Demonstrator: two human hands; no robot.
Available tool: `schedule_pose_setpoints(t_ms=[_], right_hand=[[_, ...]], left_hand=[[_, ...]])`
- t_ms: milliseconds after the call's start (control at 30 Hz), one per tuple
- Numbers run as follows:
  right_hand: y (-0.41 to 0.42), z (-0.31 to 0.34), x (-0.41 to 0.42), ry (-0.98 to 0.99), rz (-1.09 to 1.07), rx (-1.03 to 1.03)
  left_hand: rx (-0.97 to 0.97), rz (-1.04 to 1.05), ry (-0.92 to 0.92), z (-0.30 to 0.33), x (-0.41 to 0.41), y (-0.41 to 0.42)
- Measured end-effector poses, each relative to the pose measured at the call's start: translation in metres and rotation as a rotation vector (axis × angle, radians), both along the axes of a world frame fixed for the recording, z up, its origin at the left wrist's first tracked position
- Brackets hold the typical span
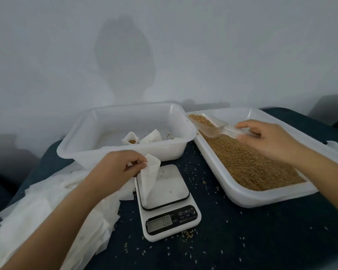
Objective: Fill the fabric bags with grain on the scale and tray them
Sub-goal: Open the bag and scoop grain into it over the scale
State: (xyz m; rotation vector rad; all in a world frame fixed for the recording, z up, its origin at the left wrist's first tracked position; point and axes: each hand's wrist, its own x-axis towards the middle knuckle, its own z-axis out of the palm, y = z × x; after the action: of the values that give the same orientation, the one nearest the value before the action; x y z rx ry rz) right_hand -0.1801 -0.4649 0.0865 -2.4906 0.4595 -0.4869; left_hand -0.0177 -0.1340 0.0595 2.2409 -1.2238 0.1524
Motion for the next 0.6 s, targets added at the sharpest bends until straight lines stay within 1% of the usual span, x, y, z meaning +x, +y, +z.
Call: schedule_pose_setpoints(t_ms=[133,200,267,433,600], right_hand=[[0.02,0.004,-0.004,0.013,0.193,0.033],[0.027,-0.001,-0.003,0.049,0.28,0.019],[0.031,-0.006,-0.001,0.07,0.358,-0.001],[0.031,-0.012,-0.003,0.142,0.48,-0.102],[0.024,-0.006,-0.008,0.202,0.508,-0.107]], left_hand=[[0.108,-0.019,0.041,0.016,0.013,0.004],[0.208,-0.057,0.024,0.019,0.017,-0.001],[0.259,-0.081,0.003,0.016,0.018,-0.008],[0.209,-0.121,-0.03,-0.001,0.012,-0.019],[0.117,-0.092,-0.003,-0.011,0.008,-0.021]])
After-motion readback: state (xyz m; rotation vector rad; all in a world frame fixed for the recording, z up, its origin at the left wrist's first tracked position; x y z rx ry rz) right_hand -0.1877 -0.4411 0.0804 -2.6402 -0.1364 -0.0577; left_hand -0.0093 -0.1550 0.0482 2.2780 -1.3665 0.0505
